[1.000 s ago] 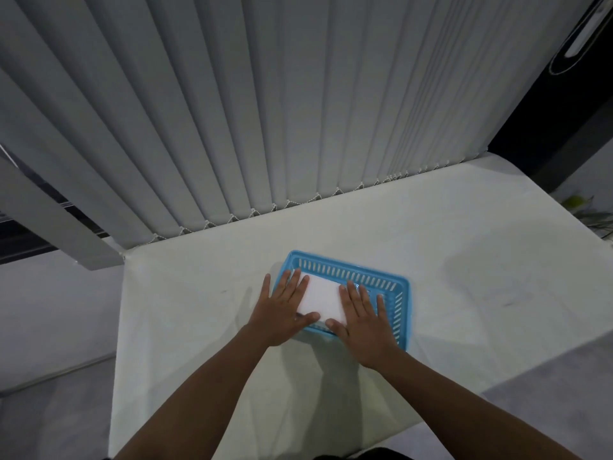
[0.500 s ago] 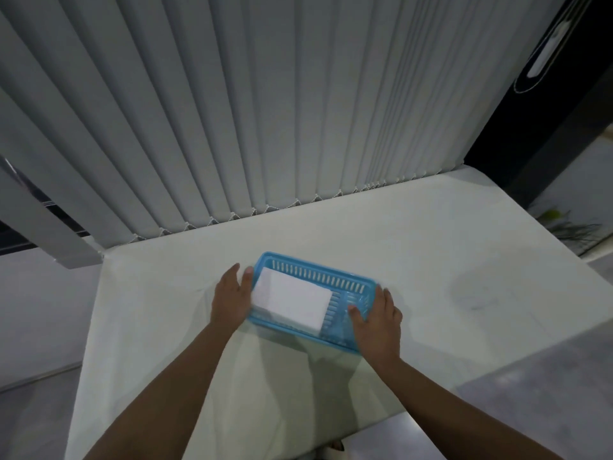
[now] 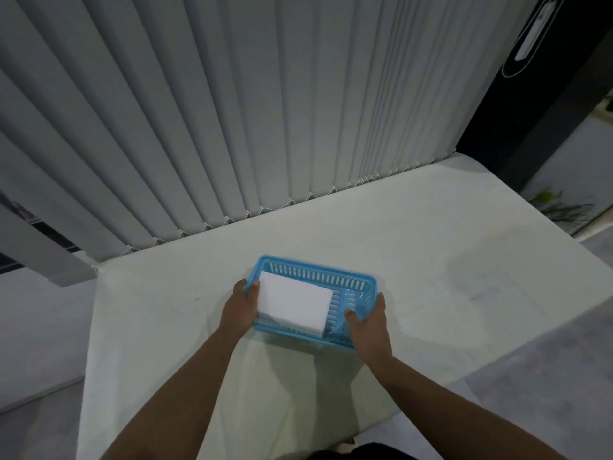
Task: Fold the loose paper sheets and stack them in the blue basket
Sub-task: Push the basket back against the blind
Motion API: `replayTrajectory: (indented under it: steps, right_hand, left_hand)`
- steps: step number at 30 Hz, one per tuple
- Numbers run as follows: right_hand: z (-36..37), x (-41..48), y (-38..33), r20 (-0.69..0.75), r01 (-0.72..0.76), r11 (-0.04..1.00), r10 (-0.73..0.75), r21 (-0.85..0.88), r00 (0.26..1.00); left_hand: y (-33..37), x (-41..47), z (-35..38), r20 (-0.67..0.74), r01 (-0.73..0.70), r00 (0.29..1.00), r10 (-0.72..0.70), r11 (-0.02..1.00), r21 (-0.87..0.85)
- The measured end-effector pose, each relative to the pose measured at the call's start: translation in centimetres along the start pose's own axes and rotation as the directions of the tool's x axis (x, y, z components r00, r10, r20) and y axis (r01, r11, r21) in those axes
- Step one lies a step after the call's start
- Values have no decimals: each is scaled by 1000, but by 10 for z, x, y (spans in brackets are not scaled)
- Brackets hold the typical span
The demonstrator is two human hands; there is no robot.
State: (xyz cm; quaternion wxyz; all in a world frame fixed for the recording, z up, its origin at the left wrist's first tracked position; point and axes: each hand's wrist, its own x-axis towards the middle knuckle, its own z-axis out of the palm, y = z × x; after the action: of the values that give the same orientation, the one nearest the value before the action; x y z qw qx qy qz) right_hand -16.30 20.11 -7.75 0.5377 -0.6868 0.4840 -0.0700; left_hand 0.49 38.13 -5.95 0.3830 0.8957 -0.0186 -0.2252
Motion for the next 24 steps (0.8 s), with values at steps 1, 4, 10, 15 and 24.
replayTrajectory:
  steps: [1, 4, 10, 15, 24]
  right_hand:
    - [0, 1, 1, -4, 12, 1000, -12, 4, 1000]
    - [1, 4, 6, -22, 43, 999, -42, 10, 999]
    - [6, 10, 4, -66, 60, 998, -59, 13, 996]
    - [1, 32, -6, -58, 67, 998, -66, 11, 996]
    - [-60, 96, -22, -1, 96, 992, -96, 79, 995]
  left_hand:
    - [-2, 2, -1, -3, 14, 1000, -14, 1000, -19]
    - [-8, 5, -3, 3, 30, 1000, -30, 998, -63]
    - [-8, 7, 4, -24, 21, 999, -23, 996, -87]
    - [9, 8, 7, -41, 17, 999, -22, 995, -103]
    - [78, 10, 53, -74, 33, 996, -47, 982, -184]
